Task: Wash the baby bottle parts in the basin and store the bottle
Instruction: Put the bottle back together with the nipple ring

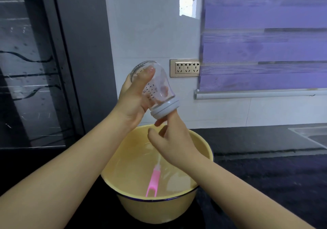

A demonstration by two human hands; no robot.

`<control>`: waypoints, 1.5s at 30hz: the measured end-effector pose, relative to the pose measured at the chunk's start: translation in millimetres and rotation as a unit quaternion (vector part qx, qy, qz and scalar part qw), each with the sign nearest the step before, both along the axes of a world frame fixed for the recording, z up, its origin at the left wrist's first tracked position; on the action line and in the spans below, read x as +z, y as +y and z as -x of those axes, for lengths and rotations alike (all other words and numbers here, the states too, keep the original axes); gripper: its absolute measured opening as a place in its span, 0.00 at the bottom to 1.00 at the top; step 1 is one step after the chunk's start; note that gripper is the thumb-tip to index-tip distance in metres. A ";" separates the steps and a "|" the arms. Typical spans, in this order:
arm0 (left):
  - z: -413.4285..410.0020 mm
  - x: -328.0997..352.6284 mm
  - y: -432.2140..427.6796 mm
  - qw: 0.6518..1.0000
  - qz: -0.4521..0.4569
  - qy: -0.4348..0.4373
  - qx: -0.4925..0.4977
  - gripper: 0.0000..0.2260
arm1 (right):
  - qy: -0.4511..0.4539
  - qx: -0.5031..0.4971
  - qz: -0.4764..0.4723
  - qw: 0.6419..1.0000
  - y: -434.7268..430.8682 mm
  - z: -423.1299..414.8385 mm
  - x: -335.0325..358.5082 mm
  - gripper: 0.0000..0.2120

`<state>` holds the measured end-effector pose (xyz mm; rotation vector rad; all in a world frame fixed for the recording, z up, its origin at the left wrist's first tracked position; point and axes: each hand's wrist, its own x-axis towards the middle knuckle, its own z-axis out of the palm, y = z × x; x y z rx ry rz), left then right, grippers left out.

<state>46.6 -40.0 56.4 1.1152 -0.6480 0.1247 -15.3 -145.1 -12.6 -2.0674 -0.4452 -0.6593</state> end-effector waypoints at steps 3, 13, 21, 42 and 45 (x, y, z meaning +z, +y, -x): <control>-4.4 3.7 6.2 0.999 0.038 -0.005 0.023 0.31 | -0.047 -0.017 0.094 0.994 0.7 4.8 -10.4 0.28; -4.0 -0.8 11.5 0.999 0.001 -0.040 -0.004 0.32 | 0.018 -0.002 0.064 0.998 0.9 -2.6 0.1 0.19; 0.6 -0.3 11.7 0.997 -0.024 -0.069 -0.002 0.47 | 0.094 0.086 -0.110 0.986 6.8 -0.5 2.5 0.09; -7.0 -0.3 22.4 0.998 0.044 0.041 -0.002 0.31 | 0.023 0.037 0.116 0.992 -6.1 11.7 -6.4 0.46; -3.0 -5.9 18.2 0.998 0.025 0.053 -0.017 0.34 | 0.002 -0.012 0.166 0.986 -7.3 7.2 -3.5 0.39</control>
